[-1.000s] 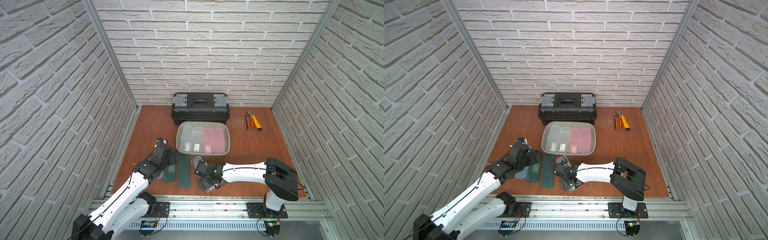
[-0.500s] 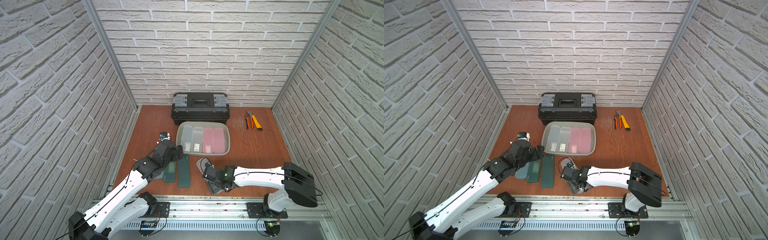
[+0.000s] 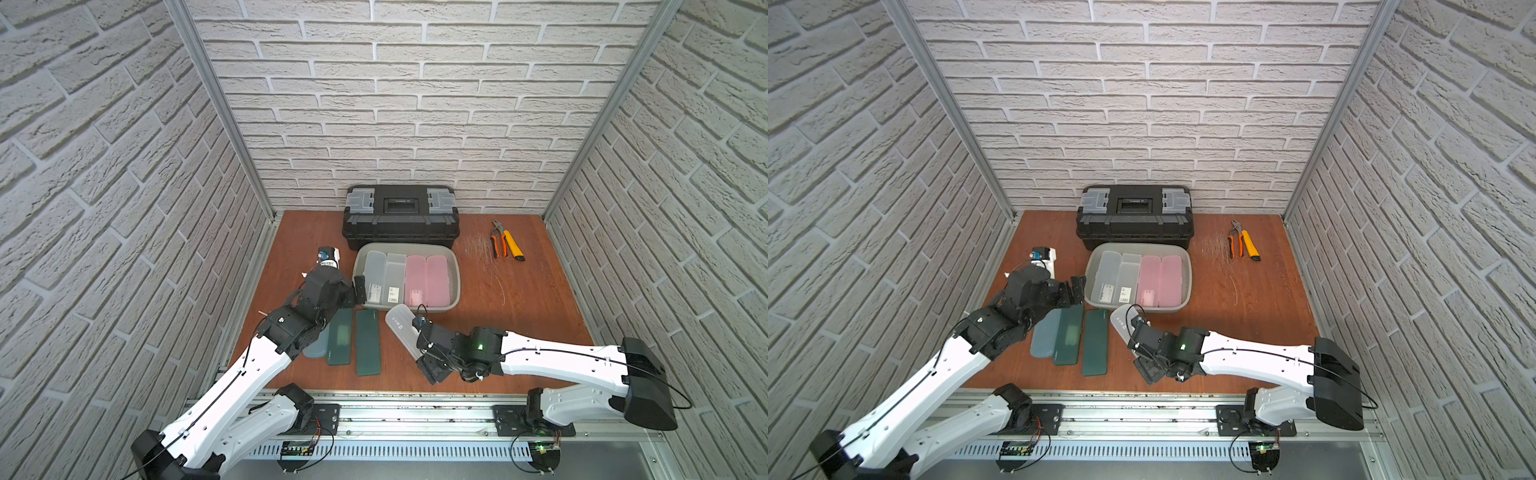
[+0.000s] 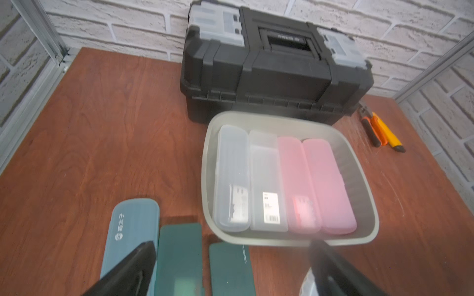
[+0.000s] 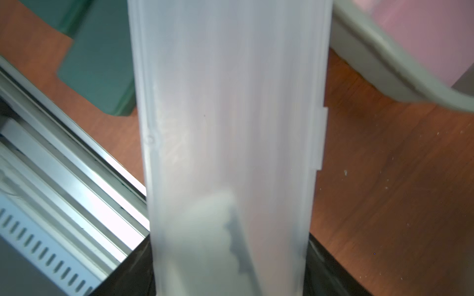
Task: Put the pencil case into the storage box
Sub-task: Pick up the pencil case from the center of the board, then place the pencil case at the storage box.
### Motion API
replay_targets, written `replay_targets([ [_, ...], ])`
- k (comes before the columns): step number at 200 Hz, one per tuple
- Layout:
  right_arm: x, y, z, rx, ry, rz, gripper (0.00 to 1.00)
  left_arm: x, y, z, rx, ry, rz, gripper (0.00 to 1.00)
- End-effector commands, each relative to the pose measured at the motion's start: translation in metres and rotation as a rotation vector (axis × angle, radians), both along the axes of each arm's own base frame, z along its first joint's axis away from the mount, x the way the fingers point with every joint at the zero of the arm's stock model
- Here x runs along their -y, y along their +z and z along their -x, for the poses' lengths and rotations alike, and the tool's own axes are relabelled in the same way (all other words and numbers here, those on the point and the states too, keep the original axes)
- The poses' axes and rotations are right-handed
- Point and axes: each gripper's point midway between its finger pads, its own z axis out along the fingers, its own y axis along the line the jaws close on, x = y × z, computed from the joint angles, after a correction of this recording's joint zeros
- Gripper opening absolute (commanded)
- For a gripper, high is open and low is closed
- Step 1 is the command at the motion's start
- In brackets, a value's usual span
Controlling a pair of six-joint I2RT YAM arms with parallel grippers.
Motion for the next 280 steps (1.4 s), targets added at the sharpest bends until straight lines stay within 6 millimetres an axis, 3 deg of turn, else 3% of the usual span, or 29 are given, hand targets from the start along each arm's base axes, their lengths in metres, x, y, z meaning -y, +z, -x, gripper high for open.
replay_targets([
  [1,-0.018,0.033,-0.034,0.066,-0.042,-0.1,0.48,0.02,0.01,-0.024,-0.003,-0.134,0.084,0.98],
  [28,-0.017,0.052,-0.075,0.092,-0.142,-0.112,0.46,0.05,0.02,-0.042,-0.016,-0.326,0.103,0.98],
  [49,-0.006,0.055,-0.111,0.086,-0.244,-0.111,0.47,0.072,0.011,-0.046,-0.066,-0.475,0.07,0.98],
  [82,0.021,0.036,-0.161,0.032,-0.384,-0.044,0.45,0.094,-0.018,-0.039,-0.109,-0.624,0.082,0.98],
  [108,0.033,0.026,-0.183,0.013,-0.441,0.007,0.45,0.102,-0.036,-0.03,-0.111,-0.689,0.067,0.98],
  [139,0.051,0.009,-0.194,0.021,-0.523,0.082,0.42,0.094,-0.046,-0.029,-0.079,-0.665,0.029,0.98],
  [168,0.066,-0.004,-0.2,0.01,-0.598,0.113,0.39,0.088,-0.038,-0.032,-0.051,-0.628,-0.002,0.98],
  [233,0.073,-0.022,-0.212,0.046,-0.701,0.119,0.38,0.089,-0.028,-0.028,-0.019,-0.638,-0.001,0.99],
  [262,0.068,-0.031,-0.216,0.026,-0.697,0.119,0.44,0.09,-0.026,-0.027,-0.014,-0.641,-0.003,0.98],
  [280,0.064,-0.039,-0.216,0.007,-0.689,0.113,0.59,0.089,-0.026,-0.028,-0.013,-0.638,-0.004,0.99],
])
